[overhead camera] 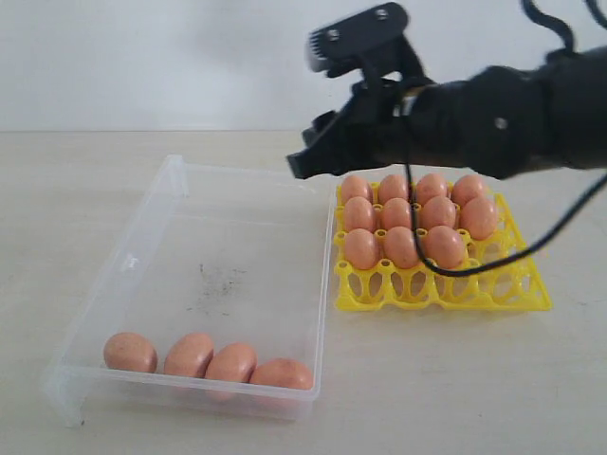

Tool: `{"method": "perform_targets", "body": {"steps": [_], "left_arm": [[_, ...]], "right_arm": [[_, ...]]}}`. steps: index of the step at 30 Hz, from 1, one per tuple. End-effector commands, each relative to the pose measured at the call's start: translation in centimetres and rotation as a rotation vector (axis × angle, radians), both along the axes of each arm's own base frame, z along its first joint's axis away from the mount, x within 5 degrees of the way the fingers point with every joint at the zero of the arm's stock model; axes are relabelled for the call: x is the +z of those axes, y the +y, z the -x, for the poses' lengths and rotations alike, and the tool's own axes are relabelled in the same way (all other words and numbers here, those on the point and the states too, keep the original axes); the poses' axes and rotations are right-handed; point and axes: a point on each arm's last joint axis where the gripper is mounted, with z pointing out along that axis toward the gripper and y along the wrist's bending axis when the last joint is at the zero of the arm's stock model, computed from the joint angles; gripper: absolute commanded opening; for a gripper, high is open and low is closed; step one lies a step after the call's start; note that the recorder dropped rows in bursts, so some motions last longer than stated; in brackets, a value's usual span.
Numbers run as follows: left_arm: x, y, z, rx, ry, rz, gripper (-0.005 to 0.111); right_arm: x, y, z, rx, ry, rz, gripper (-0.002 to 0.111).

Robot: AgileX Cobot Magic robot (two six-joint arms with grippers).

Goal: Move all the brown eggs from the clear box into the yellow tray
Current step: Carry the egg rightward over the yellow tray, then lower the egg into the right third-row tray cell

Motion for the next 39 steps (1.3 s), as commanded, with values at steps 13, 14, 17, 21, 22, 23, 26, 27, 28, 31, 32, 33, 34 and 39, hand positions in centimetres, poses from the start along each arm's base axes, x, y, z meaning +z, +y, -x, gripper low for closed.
{"method": "perform_targets", "body": {"steps": [13,14,17,21,22,23,26,27,28,31,32,33,34,39], "left_arm": [[0.1,0.0,0.0,-0.004,-0.005,-0.001,0.004],[0.1,0.0,0.0,-0.004,-0.005,-0.001,0.004],[0.1,0.0,0.0,-0.004,-0.005,-0.001,0.004],[0.1,0.0,0.0,-0.004,-0.005,-0.001,0.004],[0.1,0.0,0.0,-0.004,-0.005,-0.001,0.004],[0.1,0.0,0.0,-0.004,-0.005,-0.001,0.004],[0.1,0.0,0.0,-0.004,-0.005,-0.001,0.004],[0.1,0.0,0.0,-0.004,-0.005,-0.001,0.004],[0.1,0.0,0.0,-0.004,-0.005,-0.001,0.004],[0.1,0.0,0.0,-0.004,-0.005,-0.001,0.004],[0.1,0.0,0.0,-0.004,-0.005,-0.001,0.004],[0.1,0.0,0.0,-0.004,-0.005,-0.001,0.004],[0.1,0.0,0.0,-0.004,-0.005,-0.001,0.004],[0.1,0.0,0.0,-0.004,-0.005,-0.001,0.004]], "right_arm": [[-4.3,-13.1,3.2,-0.180,-0.137,-0.254,0.000],[-4.4,-13.5,3.1,-0.171,-0.136,-0.272,0.000],[-5.2,-14.5,2.8,-0.105,-0.130,-0.278,0.000],[-6.8,-15.8,2.4,-0.063,-0.100,-0.329,0.000],[-7.3,-16.1,2.3,-0.046,-0.099,-0.340,0.000],[-7.8,-16.5,2.3,-0.033,-0.104,-0.361,0.000],[-9.1,-17.3,2.0,-0.015,-0.122,-0.447,0.000],[-9.7,-17.7,2.0,-0.024,-0.103,-0.453,0.000],[-10.7,-18.1,1.9,-0.037,-0.079,-0.447,0.000],[-12.9,-18.6,1.9,-0.047,-0.023,-0.424,0.000],[-13.5,-18.6,1.8,-0.038,-0.015,-0.411,0.000],[-14.0,-18.5,1.7,-0.024,-0.006,-0.402,0.000],[-14.4,-18.5,1.5,-0.012,0.002,-0.399,0.000],[-15.1,-18.5,0.8,0.004,0.007,-0.395,0.000]]}}
